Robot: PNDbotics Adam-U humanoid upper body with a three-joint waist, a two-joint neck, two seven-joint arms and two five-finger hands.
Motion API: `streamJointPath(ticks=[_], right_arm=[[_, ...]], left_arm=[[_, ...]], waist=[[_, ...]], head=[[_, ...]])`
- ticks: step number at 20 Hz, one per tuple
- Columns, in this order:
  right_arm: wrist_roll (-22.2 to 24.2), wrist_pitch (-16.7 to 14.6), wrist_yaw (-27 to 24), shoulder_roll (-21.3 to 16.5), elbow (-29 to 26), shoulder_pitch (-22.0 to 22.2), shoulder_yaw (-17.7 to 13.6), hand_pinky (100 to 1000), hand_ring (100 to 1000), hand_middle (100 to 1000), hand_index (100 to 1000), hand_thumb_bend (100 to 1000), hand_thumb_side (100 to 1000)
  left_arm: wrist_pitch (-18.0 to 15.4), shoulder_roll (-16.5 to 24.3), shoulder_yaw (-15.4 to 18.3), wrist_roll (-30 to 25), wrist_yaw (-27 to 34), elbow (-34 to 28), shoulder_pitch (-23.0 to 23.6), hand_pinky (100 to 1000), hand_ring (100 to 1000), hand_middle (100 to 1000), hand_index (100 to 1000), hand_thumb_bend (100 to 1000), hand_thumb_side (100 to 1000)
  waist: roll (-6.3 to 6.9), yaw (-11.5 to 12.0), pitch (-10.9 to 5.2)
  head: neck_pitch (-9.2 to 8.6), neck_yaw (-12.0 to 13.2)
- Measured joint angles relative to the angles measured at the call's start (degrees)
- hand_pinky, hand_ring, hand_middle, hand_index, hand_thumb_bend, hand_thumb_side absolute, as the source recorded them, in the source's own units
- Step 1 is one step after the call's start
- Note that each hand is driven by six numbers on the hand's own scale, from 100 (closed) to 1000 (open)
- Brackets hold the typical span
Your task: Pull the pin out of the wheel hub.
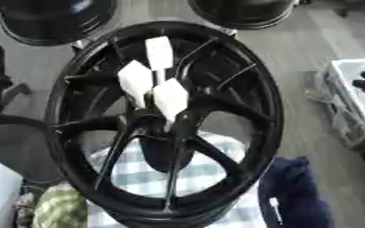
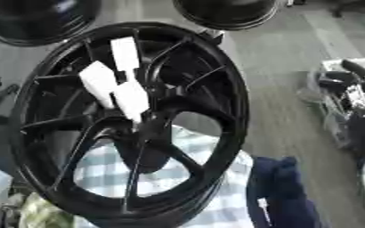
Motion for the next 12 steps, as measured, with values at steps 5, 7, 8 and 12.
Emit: streamJointPath(ticks=[5,7,8,12], right_arm=[[0.0,0.0,0.0,0.0,0.0,0.0,0.0,975,759,712,875,100,522],[0.0,0.0,0.1,0.0,0.0,0.0,0.0,975,759,712,875,100,522],[0.0,0.1,0.2,0.0,0.0,0.1,0.0,975,759,712,875,100,523],[-0.1,0.2,0.6,0.0,0.0,0.4,0.0,976,759,712,875,100,527]], left_arm=[[-0.5,1.8,-0.8,-0.5,-0.9,0.3,-2.3,720,799,628,710,100,772],[-0.8,3.3,-1.4,-0.9,-1.4,0.7,-4.0,723,800,632,714,100,751],[-1.0,4.4,-1.9,-1.3,-1.8,1.0,-5.3,724,800,634,715,100,742],[-2.2,10.2,-5.5,-4.0,-3.9,3.1,-11.8,734,804,647,725,100,677]], waist=[[0.3,0.3,0.26],[0.4,0.7,0.32],[0.52,0.9,0.32],[1.04,1.2,0.32]], head=[[0.47,0.4],[0.51,0.8],[0.52,1.0],[0.69,1.6]])
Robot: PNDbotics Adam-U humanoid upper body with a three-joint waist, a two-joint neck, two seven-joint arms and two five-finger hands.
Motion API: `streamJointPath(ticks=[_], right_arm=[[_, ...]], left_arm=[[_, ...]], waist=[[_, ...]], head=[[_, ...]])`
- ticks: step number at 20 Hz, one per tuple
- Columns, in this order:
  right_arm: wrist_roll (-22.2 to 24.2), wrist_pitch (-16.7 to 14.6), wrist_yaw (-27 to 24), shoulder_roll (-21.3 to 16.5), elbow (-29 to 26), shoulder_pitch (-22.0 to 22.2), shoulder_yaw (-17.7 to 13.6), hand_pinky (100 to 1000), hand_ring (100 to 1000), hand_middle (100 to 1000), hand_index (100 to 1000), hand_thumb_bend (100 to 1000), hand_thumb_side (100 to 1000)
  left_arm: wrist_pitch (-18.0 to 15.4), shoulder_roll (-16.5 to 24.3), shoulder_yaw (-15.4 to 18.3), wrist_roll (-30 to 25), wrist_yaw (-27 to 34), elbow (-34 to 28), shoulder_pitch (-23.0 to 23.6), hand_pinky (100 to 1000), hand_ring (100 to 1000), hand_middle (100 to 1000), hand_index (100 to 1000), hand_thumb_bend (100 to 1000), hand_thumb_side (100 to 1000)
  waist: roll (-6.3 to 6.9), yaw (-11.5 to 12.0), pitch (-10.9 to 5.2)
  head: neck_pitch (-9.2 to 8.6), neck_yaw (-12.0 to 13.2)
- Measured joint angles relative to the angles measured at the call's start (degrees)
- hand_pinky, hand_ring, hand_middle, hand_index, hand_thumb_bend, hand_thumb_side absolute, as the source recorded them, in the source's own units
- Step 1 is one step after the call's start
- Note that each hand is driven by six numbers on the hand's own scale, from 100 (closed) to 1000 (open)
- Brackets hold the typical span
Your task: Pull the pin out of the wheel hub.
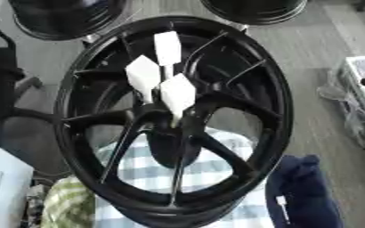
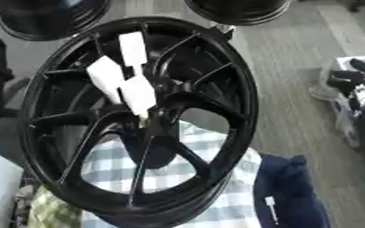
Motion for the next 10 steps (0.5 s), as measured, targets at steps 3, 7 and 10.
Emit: streamJointPath(ticks=[3,7,10], right_arm=[[0.0,0.1,0.4,0.0,-0.1,0.6,0.0,976,759,712,875,100,530],[-0.1,0.1,0.9,0.0,-0.4,1.5,0.0,977,760,712,876,100,533],[-0.2,0.1,1.4,0.0,-0.6,2.2,0.0,977,760,713,876,100,532]], left_arm=[[-1.2,4.6,-3.8,-3.3,-1.7,2.1,-5.7,740,805,653,731,100,635],[-2.2,8.6,-8.6,-7.8,-3.1,4.9,-12.0,750,808,666,746,100,573],[-2.9,10.4,-12.2,-11.6,-4.6,6.3,-16.9,775,817,699,777,100,497]], waist=[[0.21,0.3,0.0],[0.33,0.8,0.0],[0.4,1.0,-0.01]], head=[[0.3,0.7],[0.3,1.6],[0.3,1.6]])
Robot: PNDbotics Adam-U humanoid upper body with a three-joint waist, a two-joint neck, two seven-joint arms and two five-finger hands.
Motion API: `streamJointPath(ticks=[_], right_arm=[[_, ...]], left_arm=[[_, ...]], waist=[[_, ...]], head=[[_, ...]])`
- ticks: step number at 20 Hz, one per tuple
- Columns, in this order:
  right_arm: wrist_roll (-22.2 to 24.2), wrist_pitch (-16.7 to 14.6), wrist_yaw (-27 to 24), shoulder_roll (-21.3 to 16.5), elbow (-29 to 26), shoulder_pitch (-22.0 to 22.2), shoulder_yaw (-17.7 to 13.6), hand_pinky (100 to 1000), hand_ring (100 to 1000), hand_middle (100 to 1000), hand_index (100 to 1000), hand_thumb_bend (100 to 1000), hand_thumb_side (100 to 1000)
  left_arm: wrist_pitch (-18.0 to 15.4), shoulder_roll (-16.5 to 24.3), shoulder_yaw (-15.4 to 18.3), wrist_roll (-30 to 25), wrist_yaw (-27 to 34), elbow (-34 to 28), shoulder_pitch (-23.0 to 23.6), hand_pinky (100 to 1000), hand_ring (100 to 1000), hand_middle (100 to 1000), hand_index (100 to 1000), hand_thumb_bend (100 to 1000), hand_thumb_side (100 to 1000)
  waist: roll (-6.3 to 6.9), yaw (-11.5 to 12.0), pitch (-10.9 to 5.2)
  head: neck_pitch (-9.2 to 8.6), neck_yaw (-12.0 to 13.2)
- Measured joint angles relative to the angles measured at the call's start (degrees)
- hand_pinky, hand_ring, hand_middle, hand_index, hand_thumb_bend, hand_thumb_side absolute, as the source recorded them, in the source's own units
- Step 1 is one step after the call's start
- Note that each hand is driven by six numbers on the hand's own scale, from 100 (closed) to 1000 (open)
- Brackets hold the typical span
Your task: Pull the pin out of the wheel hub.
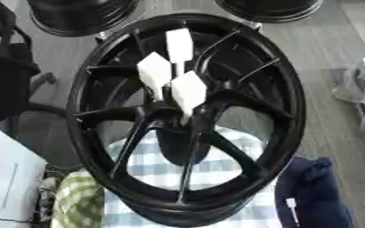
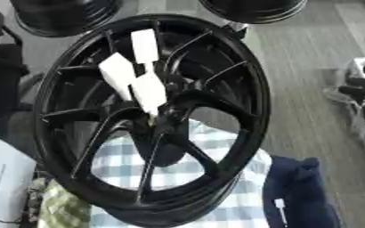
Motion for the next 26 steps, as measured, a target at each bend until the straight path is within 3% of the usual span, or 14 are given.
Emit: streamJointPath(ticks=[2,7,14,19,26], right_arm=[[-0.1,-0.1,0.1,0.0,-0.1,0.5,0.0,976,760,712,876,100,533],[-0.3,-0.1,0.5,0.0,-0.4,1.3,0.0,976,759,712,876,100,539],[-0.3,-0.1,1.0,0.0,-0.4,1.7,0.1,976,759,712,875,100,547],[0.0,0.1,1.1,0.0,-0.4,1.7,0.4,977,759,712,875,100,554],[0.1,0.2,1.5,0.0,-0.4,1.7,0.4,978,760,713,876,100,560]], left_arm=[[-1.3,0.9,-3.2,-4.3,-1.2,0.8,-5.1,792,821,717,801,100,473],[-7.6,0.5,-11.3,-20.0,-4.4,4.0,-17.3,815,834,745,824,112,530],[-13.2,-4.1,-18.1,-40.0,-4.5,9.2,-23.9,857,875,794,866,159,668],[-12.8,-5.8,-22.5,-41.4,-4.4,11.6,-24.8,876,885,783,853,260,643],[-13.1,-5.8,-25.3,-41.1,-2.5,11.8,-24.7,868,881,762,851,300,502]], waist=[[0.05,0.0,-0.03],[0.16,-0.4,-0.38],[0.1,-1.2,-0.38],[0.18,-1.5,-0.38],[0.33,-1.6,-0.38]], head=[[0.01,-0.2],[0.1,-0.9],[0.07,-0.9],[0.04,-0.5],[0.04,-0.5]])
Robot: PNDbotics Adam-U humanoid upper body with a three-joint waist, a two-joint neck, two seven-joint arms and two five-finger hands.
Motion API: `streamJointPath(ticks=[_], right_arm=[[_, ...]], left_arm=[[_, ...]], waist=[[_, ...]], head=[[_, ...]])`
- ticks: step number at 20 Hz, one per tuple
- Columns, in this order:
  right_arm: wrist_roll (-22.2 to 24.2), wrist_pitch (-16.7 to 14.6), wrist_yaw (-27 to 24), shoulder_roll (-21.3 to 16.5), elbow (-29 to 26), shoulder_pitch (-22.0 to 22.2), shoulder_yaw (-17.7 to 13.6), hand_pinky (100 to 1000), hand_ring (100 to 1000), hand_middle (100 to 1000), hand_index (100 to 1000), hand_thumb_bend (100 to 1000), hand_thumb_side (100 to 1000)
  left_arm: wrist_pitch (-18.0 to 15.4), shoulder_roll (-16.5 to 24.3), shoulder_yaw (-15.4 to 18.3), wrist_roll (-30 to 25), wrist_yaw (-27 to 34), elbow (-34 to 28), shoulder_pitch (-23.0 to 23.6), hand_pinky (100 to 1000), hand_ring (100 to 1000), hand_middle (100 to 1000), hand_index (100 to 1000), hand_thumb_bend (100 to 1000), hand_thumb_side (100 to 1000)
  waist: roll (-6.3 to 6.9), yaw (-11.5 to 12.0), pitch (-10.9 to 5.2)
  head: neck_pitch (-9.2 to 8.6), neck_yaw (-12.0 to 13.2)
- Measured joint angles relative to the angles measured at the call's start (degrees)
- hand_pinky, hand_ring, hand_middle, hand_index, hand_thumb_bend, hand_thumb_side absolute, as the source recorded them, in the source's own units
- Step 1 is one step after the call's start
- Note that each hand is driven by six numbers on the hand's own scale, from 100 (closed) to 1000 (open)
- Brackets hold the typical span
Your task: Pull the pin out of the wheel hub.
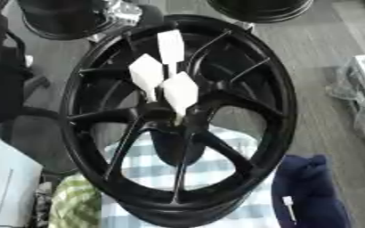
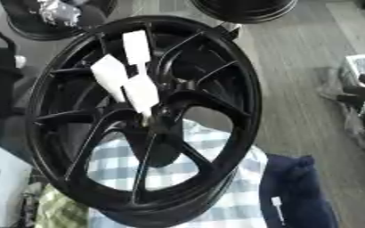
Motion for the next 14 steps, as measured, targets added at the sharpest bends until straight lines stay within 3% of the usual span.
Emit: streamJointPath(ticks=[8,11,14], right_arm=[[0.2,0.2,0.1,0.1,0.0,0.0,0.0,978,761,714,876,100,571],[0.3,0.3,0.3,0.5,0.1,0.0,0.2,978,761,714,876,100,574],[0.4,0.4,0.5,0.6,0.4,-0.1,0.3,979,761,714,876,100,575]], left_arm=[[0.3,0.0,-2.2,-0.3,1.5,0.0,0.5,874,893,766,825,274,395],[0.1,0.4,-2.9,-0.1,1.9,-0.3,1.0,874,884,746,806,314,427],[-0.3,1.0,-3.1,0.3,2.3,-0.8,1.6,867,858,699,777,365,558]], waist=[[0.0,-0.2,0.01],[0.1,-0.2,0.01],[0.17,-0.2,0.02]], head=[[0.01,-0.5],[0.01,-0.5],[0.01,-0.5]])
